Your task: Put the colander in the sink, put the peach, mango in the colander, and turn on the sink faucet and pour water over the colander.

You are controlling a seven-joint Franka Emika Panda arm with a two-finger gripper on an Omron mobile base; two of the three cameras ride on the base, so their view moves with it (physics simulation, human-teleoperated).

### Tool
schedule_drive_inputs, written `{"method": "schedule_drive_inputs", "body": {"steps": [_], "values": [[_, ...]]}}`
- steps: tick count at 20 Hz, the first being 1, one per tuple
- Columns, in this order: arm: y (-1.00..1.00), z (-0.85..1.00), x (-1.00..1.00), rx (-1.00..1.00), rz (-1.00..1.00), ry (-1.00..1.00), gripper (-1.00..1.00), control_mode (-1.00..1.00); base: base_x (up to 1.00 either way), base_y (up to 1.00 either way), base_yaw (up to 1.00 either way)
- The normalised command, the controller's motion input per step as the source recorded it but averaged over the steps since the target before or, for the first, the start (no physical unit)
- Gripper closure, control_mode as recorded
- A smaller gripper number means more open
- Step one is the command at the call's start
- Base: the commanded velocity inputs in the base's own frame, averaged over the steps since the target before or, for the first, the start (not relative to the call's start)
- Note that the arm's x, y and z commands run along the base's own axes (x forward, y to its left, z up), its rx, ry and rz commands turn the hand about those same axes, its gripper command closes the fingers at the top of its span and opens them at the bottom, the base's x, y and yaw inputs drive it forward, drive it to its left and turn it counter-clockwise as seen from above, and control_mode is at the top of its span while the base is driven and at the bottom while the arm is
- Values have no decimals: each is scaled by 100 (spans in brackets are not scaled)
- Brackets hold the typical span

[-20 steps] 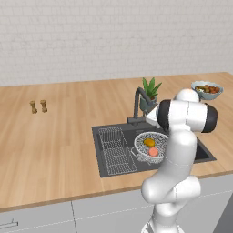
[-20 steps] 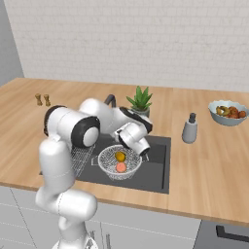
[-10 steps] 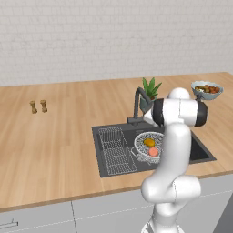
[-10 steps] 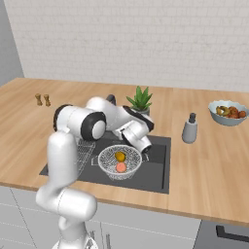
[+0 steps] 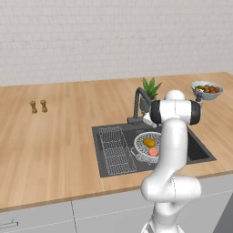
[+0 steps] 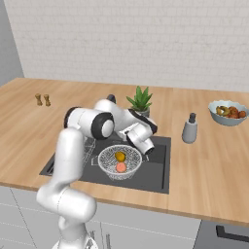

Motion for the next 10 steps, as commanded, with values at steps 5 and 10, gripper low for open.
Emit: {"method": "schedule_drive_inputs", "body": {"steps": [5, 10], "values": [[10, 0, 24, -4, -14, 0, -100, -100, 0, 0, 0], [14, 0, 17, -10, -18, 1, -100, -100, 0, 0, 0]]}}
